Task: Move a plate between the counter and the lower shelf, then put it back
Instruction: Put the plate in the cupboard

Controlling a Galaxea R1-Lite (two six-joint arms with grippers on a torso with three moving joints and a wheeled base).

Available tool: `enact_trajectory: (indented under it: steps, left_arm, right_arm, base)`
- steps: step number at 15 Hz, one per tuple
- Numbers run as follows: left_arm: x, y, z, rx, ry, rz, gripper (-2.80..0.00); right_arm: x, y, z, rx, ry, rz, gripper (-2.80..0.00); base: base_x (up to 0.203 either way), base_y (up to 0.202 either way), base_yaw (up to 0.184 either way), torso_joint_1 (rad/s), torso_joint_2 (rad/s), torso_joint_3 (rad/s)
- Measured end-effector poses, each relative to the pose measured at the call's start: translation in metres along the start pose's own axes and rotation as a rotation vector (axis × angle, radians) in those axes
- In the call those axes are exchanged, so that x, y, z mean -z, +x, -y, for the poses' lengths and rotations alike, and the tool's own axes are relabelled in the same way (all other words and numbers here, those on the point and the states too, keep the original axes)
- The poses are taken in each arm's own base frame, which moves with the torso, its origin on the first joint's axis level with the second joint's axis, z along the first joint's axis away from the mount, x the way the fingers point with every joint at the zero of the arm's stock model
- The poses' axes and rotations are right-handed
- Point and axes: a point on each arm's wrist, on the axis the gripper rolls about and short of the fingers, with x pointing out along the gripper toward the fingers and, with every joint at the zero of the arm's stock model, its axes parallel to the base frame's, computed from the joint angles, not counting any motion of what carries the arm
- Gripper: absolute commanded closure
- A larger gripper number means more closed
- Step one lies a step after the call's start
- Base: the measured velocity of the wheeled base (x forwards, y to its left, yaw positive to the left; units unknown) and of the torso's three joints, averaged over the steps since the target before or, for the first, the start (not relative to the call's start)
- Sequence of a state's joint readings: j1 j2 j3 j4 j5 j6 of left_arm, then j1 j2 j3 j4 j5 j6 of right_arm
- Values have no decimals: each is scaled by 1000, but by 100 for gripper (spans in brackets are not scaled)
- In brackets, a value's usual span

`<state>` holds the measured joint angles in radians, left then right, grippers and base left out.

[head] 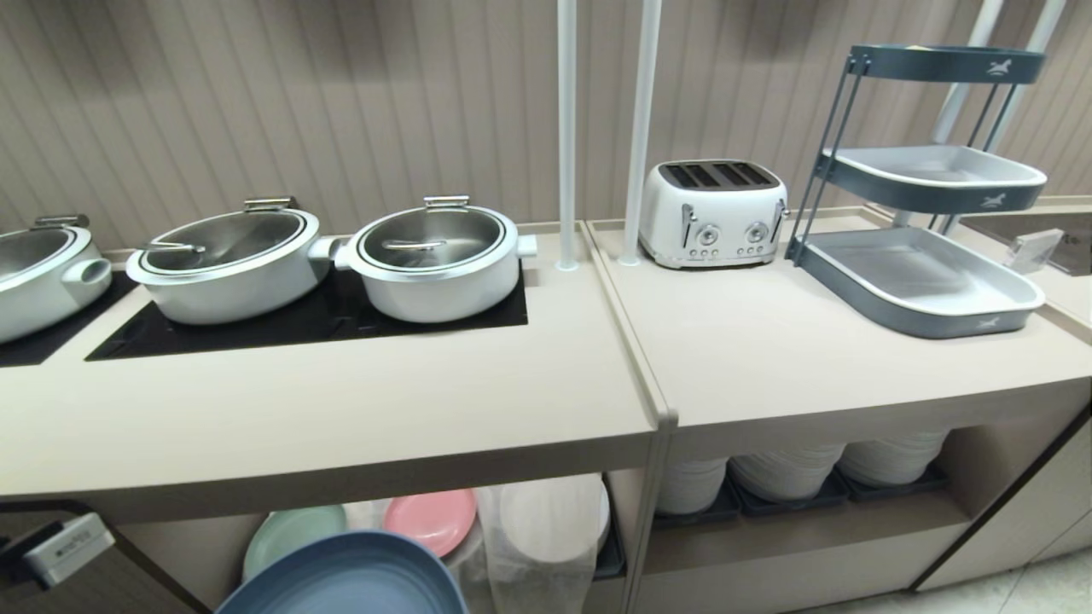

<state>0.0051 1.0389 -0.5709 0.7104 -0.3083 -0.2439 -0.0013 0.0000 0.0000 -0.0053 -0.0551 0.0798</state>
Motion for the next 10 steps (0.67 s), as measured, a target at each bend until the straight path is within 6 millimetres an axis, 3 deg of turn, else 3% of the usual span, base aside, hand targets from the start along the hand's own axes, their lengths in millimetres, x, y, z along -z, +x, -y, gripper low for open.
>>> enact_trajectory:
  steps: [10]
  left_arm:
    - [1, -1, 0, -2, 2, 8, 0]
  right_arm:
    - [0, 0, 0, -1, 4, 0, 0]
  base:
    - [0, 0, 0, -123, 266, 136]
